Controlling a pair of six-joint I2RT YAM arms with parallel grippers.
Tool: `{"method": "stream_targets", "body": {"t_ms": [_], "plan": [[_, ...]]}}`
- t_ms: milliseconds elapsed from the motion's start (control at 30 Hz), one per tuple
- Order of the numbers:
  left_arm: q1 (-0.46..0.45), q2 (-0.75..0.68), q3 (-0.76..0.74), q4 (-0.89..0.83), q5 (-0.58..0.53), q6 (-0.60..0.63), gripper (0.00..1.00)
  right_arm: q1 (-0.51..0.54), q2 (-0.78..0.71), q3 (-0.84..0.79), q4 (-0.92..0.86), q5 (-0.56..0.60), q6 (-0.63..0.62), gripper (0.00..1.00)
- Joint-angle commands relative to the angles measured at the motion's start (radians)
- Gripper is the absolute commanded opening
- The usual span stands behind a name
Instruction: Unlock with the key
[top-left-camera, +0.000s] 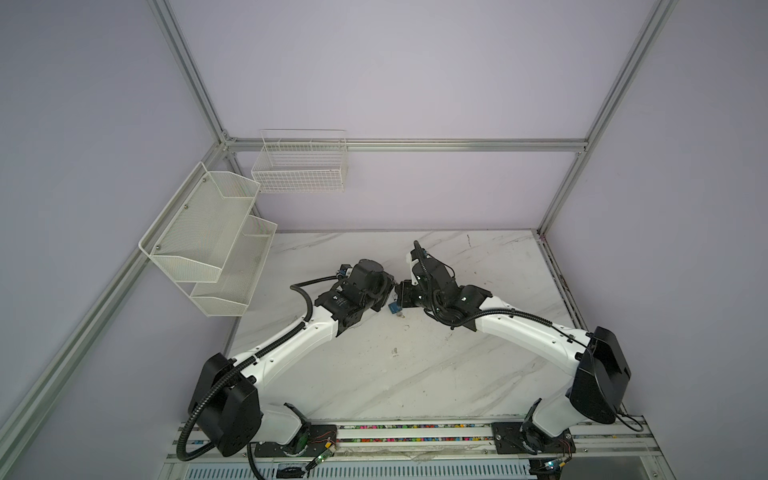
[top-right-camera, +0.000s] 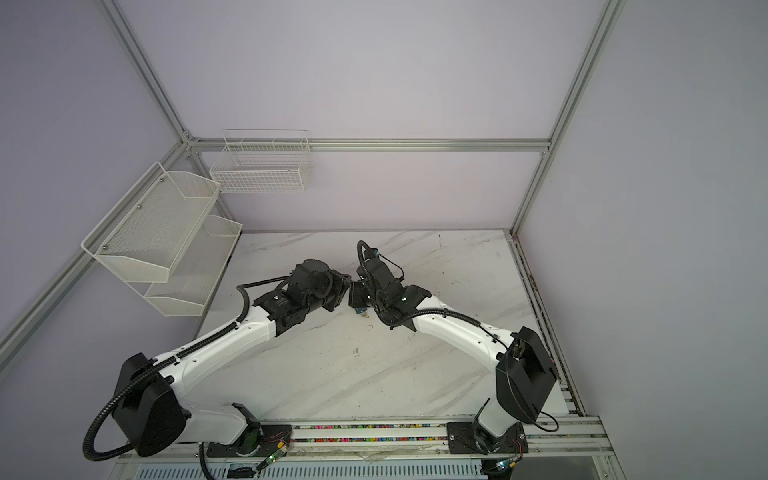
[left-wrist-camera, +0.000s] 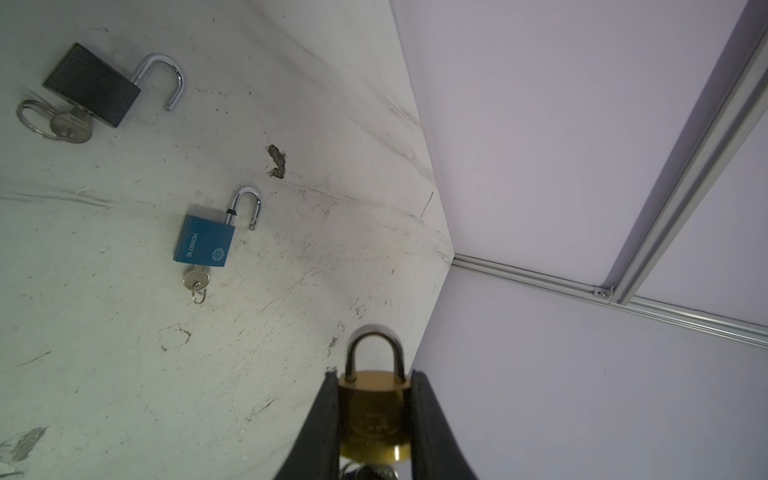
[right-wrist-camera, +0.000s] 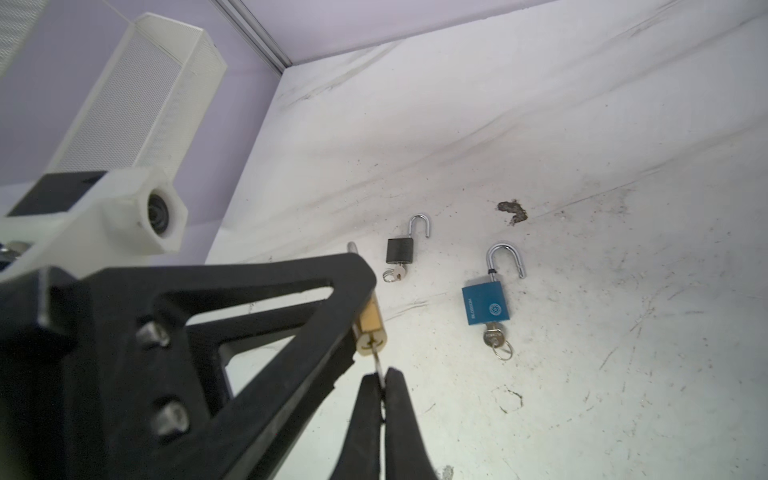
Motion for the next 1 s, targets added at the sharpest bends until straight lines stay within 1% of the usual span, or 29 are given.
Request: {"method": "stream_targets", "body": {"t_ms": [0,133,233,433,633,733,800,867,933,967], "plan": [[-0.077,-0.055,-0.035,0.182,0.182,-0.038,0.00,0.020,-0.014,0.033,0.167,-0.173,0.083,0.00],[-0.078,-0.071,-0.052,0.183,0.160,-0.039,0.00,0.014,-0.040,0.021,0.173,-0.166,0.155,0.00],[-0.077,-0.086,-0.070,0.199,0.140,-0.045,0.00,0.010,-0.070,0.008,0.190,-0.153,0.176,0.00],[-0.078,-0.087,-0.082,0.229,0.136,-0.064,0.00,-0.003,-0.100,-0.008,0.276,-0.214,0.265,0.00],[-0.077,-0.078,-0.075,0.256,0.135,-0.071,0.00,-0.005,-0.135,-0.041,0.330,-0.182,0.345,0.00],[-0.078,-0.068,-0.065,0.256,0.138,-0.070,0.00,-0.006,-0.133,-0.045,0.364,-0.185,0.378,0.00],[-0.077,-0.070,-0.068,0.254,0.129,-0.065,0.00,-0.005,-0.129,-0.033,0.343,-0.182,0.381,0.00],[-0.074,-0.074,-0.068,0.244,0.113,-0.052,0.00,-0.006,-0.129,-0.015,0.263,-0.142,0.341,0.00],[-0.065,-0.080,-0.055,0.222,0.094,-0.015,0.00,-0.006,-0.138,-0.024,0.233,-0.121,0.317,0.00],[-0.059,-0.081,-0.036,0.184,0.089,0.014,0.00,-0.006,-0.143,-0.026,0.207,-0.103,0.300,0.00]]}}
